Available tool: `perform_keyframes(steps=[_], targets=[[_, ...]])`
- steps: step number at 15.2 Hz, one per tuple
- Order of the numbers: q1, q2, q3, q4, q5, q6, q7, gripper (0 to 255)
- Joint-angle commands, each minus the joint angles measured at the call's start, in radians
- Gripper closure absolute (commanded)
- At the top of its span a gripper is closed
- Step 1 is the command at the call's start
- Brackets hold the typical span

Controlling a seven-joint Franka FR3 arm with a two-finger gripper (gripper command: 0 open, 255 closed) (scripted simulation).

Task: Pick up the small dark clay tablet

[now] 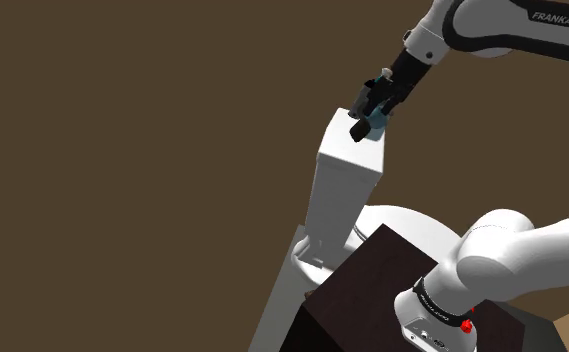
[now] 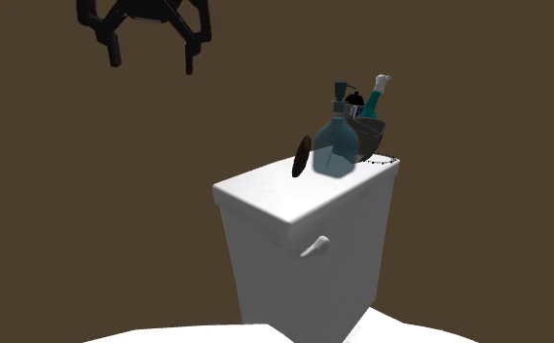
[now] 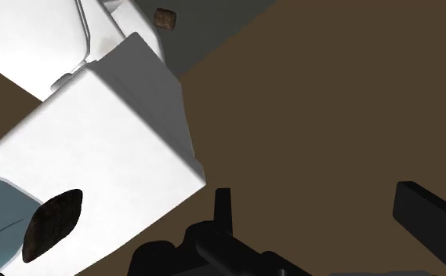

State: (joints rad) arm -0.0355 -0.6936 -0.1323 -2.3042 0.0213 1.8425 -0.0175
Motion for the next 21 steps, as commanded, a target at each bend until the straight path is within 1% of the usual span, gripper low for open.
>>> perform_keyframes(steps=[1,7,12,16,21], targets=[[-0.012,0.029,-0.036,-0.005,-0.007,0.035,-0.028,0],[-0.034,0.175,-0.144,0.033,-0.006,0.138,-0.114,0],[-0.042,0.316,-0.236,0.092,0.027,0.21,-0.196,0],[-0.045,0.443,-0.308,0.158,0.081,0.254,-0.272,0],[-0.059,0.619,-0.389,0.265,0.19,0.285,-0.384,0]])
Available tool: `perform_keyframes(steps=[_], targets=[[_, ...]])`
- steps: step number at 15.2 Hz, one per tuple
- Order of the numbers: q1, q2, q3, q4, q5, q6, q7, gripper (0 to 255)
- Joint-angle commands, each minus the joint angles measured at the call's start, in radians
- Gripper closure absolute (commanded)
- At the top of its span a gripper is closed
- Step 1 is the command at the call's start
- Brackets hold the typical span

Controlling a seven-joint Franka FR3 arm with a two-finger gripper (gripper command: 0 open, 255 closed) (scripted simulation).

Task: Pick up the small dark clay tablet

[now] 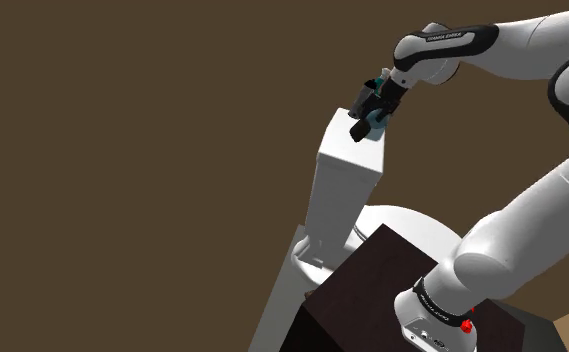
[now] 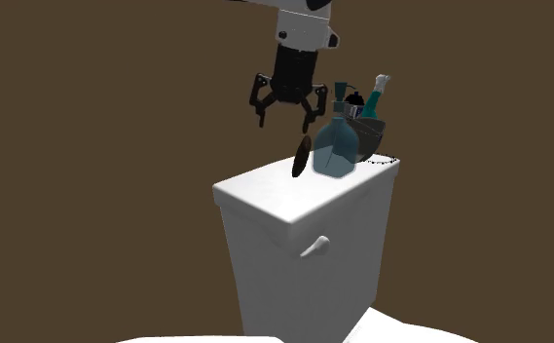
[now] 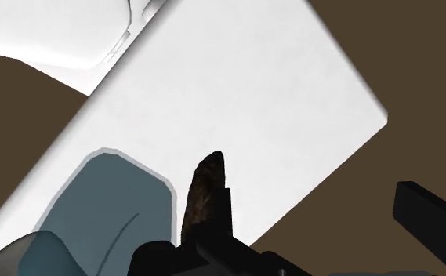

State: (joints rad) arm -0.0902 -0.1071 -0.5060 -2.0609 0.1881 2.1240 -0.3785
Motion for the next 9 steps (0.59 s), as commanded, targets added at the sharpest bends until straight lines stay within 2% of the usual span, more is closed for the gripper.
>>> perform_keyframes(steps=[1,4,9], targets=[[-0.011,0.071,-0.028,0.046,0.049,0.005,-0.046,0],[-0.039,0.188,-0.057,0.128,0.135,0.002,-0.116,0],[-0.048,0.222,-0.054,0.106,0.167,0.047,-0.147,0]])
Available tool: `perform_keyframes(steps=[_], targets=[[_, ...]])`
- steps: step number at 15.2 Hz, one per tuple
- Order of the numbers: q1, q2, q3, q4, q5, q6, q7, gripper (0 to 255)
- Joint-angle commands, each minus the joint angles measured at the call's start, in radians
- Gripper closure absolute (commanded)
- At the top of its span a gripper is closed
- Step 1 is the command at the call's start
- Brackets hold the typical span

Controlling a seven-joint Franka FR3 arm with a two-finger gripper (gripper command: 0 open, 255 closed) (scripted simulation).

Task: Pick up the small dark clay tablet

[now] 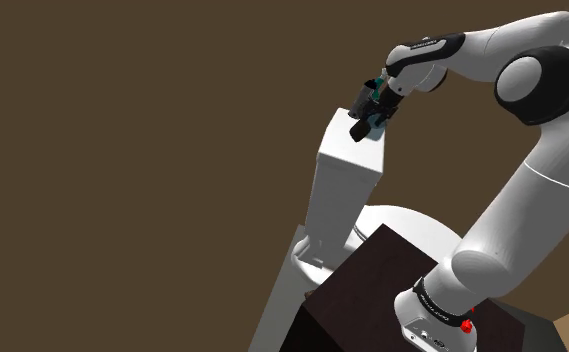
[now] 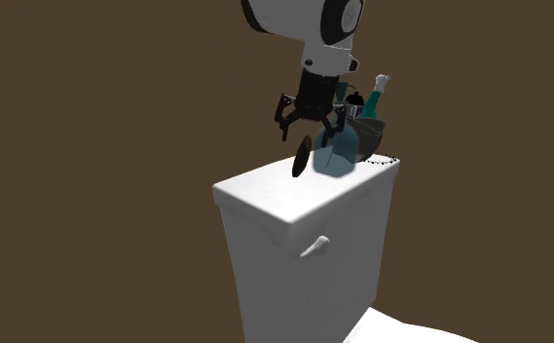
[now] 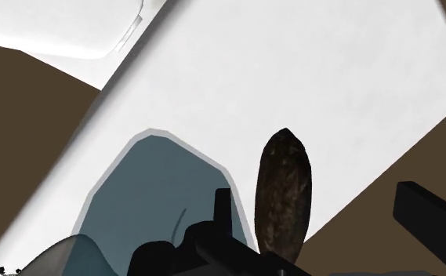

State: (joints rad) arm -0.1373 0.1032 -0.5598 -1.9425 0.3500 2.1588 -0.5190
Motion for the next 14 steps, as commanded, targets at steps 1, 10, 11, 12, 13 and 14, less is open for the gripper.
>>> perform_keyframes(steps=[1,10,11,12,13,14], targets=[[-0.002,0.017,0.001,-0.02,0.011,0.023,-0.012,0],[-0.003,0.024,0.003,-0.043,0.023,0.05,-0.027,255],[-0.006,0.018,0.0,-0.051,0.021,0.051,-0.032,255],[-0.006,0.024,0.001,-0.036,0.022,0.042,-0.028,255],[-0.003,0.016,0.001,-0.034,0.014,0.036,-0.019,255],[-0.003,0.017,0.001,-0.026,0.013,0.029,-0.016,255]])
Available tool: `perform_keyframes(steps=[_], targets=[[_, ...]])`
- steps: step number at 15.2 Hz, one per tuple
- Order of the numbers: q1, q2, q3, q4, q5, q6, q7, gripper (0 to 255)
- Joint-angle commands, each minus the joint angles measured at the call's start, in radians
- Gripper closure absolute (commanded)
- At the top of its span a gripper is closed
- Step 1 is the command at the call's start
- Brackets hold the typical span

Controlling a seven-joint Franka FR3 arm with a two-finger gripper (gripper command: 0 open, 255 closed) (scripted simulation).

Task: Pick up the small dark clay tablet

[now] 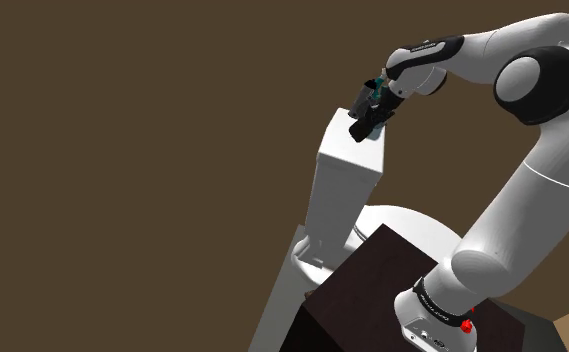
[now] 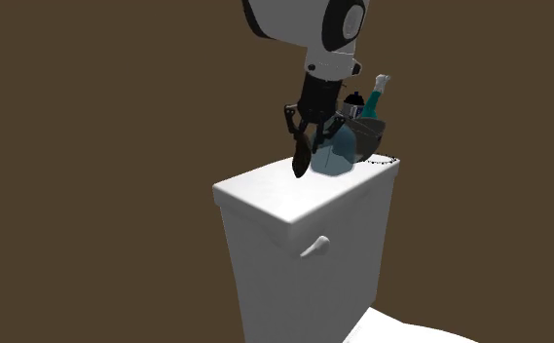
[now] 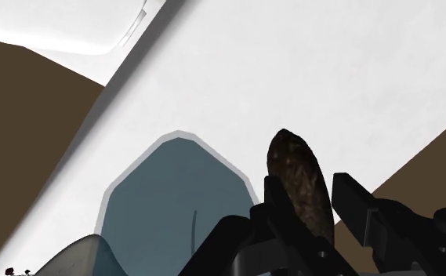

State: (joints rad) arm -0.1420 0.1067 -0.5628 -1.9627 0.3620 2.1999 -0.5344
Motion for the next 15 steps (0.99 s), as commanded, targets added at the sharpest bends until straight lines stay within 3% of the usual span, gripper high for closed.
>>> perform_keyframes(steps=[1,15], targets=[[0.001,0.028,0.007,-0.018,0.016,0.01,-0.013,255],[0.008,-0.034,-0.004,0.102,-0.056,-0.15,0.063,255]])
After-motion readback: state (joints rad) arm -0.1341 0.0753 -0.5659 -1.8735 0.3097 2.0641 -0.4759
